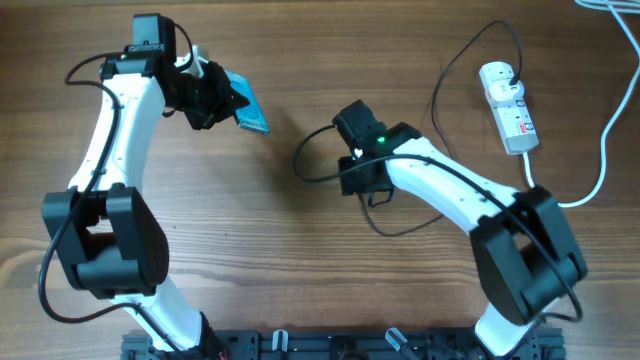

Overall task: Plug charger to phone and switch on socket
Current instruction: 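Lower the right gripper and grasp the USB-C cable end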

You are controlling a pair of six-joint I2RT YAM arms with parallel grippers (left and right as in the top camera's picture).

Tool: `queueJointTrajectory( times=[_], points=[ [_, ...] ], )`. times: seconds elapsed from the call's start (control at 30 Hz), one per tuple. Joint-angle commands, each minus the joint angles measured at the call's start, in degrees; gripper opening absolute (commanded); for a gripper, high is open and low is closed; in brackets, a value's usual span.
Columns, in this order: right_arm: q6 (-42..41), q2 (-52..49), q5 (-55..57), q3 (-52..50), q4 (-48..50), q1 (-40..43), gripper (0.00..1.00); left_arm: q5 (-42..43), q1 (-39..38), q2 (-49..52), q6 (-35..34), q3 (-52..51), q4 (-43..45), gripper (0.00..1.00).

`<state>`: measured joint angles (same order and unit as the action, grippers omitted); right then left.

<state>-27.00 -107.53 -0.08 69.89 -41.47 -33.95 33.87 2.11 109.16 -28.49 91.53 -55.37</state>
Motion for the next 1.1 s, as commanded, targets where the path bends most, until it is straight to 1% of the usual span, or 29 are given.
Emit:
queueJointTrajectory(
  times=[0.0, 0.07, 0.2, 0.3, 0.37, 0.4, 0.6, 0.67, 0.73, 0.8, 1.07],
  points=[
    [-3.13, -4.0, 5.2, -0.26, 1.03, 0.09, 0.49, -2.1, -1.01, -1.55, 1.31, 1.16, 0.26, 0.04],
    [-2.97, -4.72, 5.2, -0.26, 1.81, 0.09, 0.49, -3.15, -1.44, -1.57, 1.31, 1.16, 0.28, 0.04],
    [-1.79, -5.03, 5.16, -0.26, 3.69, 0.09, 0.49, -8.44, -3.04, -1.55, 1.31, 1.16, 0.0, 0.04],
    [-0.85, -5.11, 5.18, -0.26, 4.39, 0.09, 0.48, -10.64, -4.17, -1.55, 1.31, 1.16, 0.22, 0.04],
    [-0.79, -5.22, 5.18, -0.26, 4.42, 0.09, 0.39, -10.82, -4.61, -1.55, 1.31, 1.16, 0.57, 0.04],
    [-0.76, -5.33, 5.2, -0.26, 4.46, 0.09, 0.36, -10.82, -4.72, -1.55, 1.31, 1.16, 0.72, 0.04],
    [-0.35, -6.51, 5.2, -0.26, 5.01, 0.09, 0.36, -10.8, -4.79, -1.55, 1.31, 1.16, 0.87, 0.04],
    [-0.39, -7.26, 5.18, -0.26, 5.03, 0.09, 0.34, -10.8, -4.79, -1.55, 1.31, 1.16, 0.85, 0.04],
    [-0.39, -7.65, 5.18, -0.26, 5.01, 0.09, 0.28, -10.8, -4.79, -1.55, 1.31, 1.16, 0.87, 0.04],
    [-0.39, -7.65, 5.14, -0.26, 4.98, 0.09, 0.24, -10.8, -4.79, -1.55, 1.31, 1.16, 0.9, 0.04],
    [-0.42, -7.65, 4.52, -0.26, 4.83, 0.09, 0.17, -10.8, -4.85, -1.55, 1.31, 1.16, 0.9, 0.04]
  ],
)
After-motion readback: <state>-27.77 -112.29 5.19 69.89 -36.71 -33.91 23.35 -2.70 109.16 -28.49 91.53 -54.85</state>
